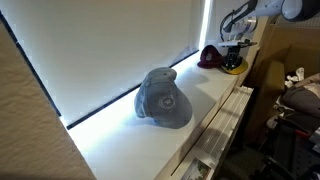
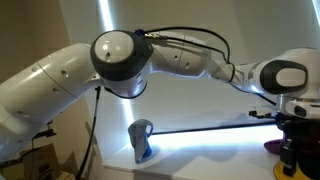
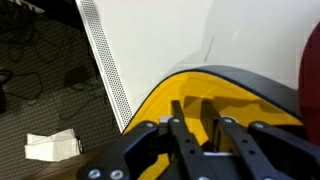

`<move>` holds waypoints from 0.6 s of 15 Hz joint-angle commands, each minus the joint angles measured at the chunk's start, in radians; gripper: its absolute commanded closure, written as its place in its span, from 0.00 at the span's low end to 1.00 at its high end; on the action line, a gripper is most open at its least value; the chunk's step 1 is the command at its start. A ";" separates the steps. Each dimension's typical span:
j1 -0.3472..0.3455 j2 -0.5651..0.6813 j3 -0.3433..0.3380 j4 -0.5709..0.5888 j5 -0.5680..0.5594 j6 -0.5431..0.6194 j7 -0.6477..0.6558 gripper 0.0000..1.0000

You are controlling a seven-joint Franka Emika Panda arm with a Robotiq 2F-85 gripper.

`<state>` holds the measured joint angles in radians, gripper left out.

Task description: Slide the black cap to the left on the windowsill

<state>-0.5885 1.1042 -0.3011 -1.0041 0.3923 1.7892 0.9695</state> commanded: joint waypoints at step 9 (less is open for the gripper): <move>0.159 0.037 -0.078 0.029 0.000 0.381 0.516 0.00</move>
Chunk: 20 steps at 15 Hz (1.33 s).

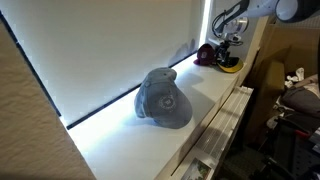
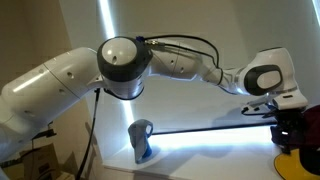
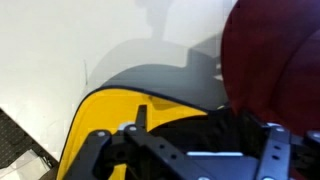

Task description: Slide the black cap to the left on the windowsill

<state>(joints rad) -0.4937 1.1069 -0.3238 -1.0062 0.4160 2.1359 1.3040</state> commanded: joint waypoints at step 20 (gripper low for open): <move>-0.044 -0.025 -0.137 -0.116 0.013 -0.023 0.104 0.00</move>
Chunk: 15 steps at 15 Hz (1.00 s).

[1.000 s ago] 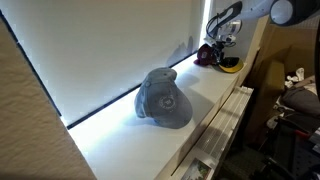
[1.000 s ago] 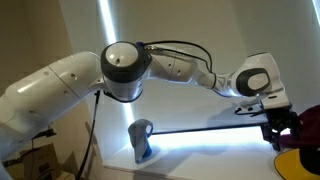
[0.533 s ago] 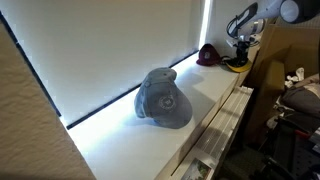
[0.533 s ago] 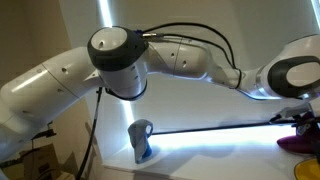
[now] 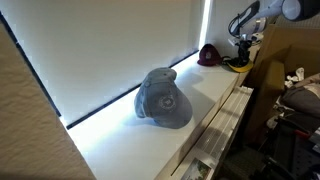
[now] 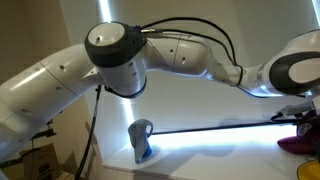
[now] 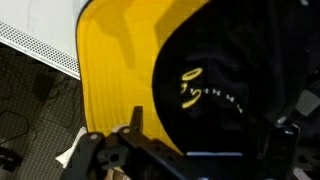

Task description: Slide the black cap to the left on the windowsill

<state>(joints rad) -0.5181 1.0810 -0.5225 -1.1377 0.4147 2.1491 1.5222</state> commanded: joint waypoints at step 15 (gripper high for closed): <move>0.106 -0.047 0.202 -0.090 -0.064 -0.153 -0.630 0.00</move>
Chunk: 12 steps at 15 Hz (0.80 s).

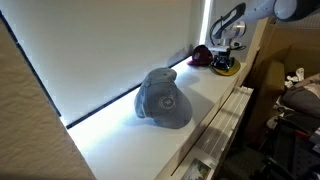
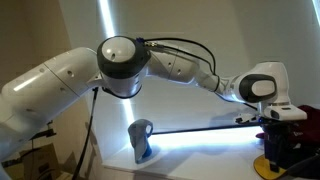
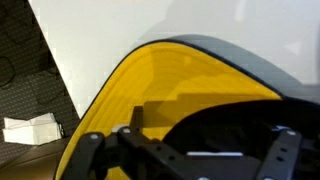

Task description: Slide the black cap to the left on the windowsill

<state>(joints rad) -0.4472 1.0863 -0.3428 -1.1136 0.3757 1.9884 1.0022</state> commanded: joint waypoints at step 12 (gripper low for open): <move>0.385 -0.229 0.058 -0.460 -0.314 0.048 -0.208 0.00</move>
<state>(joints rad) -0.1077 0.8841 -0.3180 -1.4614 0.1360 2.0005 0.8307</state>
